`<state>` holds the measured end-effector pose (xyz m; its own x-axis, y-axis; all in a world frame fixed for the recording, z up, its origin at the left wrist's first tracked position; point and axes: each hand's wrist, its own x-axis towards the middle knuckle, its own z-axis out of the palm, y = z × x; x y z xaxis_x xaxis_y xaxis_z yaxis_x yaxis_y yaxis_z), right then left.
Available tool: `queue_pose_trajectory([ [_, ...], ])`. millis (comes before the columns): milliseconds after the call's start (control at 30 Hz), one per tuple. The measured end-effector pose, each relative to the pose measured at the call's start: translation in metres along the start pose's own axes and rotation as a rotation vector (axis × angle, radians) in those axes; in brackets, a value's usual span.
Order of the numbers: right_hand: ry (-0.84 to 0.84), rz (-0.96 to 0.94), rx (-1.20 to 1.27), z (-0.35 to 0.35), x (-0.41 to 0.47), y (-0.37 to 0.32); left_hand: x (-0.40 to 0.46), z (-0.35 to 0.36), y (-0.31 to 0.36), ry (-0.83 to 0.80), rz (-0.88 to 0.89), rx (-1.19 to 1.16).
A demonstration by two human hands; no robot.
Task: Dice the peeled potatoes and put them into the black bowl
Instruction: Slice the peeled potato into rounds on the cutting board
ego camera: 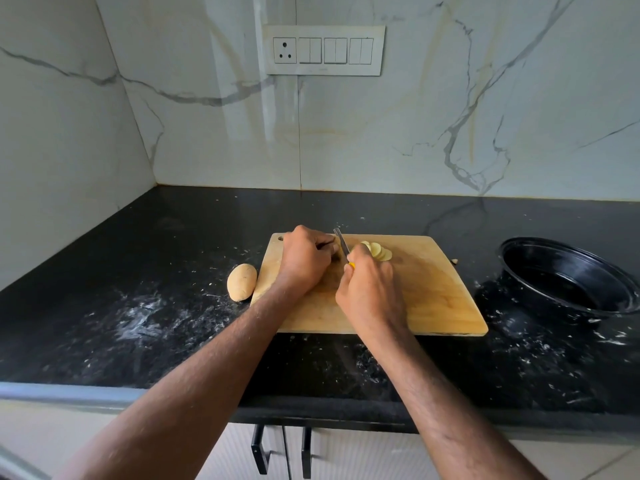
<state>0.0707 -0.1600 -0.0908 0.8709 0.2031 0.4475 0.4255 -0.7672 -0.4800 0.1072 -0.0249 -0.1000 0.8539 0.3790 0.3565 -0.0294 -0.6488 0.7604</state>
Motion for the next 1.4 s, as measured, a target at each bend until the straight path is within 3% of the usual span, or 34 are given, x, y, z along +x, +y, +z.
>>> queue_pose_trajectory([
  [800,-0.050,-0.006,0.003,0.003,0.013,-0.008,-0.006,-0.004,0.009,0.037,0.071,0.042],
  [1400,-0.196,-0.018,-0.069,-0.010,-0.001,-0.008,-0.009,-0.004,0.009,0.038,0.090,0.116],
])
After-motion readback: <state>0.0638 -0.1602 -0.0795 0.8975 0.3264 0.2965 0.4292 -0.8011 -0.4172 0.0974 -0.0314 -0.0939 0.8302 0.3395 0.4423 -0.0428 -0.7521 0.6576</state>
